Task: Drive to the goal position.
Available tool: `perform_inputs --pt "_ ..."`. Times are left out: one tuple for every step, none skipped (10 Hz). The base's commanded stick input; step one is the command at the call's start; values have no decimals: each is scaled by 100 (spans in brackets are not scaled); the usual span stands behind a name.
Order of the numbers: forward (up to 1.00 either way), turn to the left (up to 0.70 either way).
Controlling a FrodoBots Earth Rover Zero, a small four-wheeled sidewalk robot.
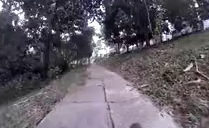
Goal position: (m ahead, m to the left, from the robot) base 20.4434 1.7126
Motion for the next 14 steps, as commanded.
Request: perform_inputs --pt "70 -13" --pt "70 -13" --pt "70 -13" --pt "70 -13" --pt "70 -13" --pt "70 -13" --pt "70 -13" --pt "70 -13" --pt "70 -13" --pt "70 -13" --pt "70 -9" --pt "70 1" --pt "70 1" --pt "70 1"
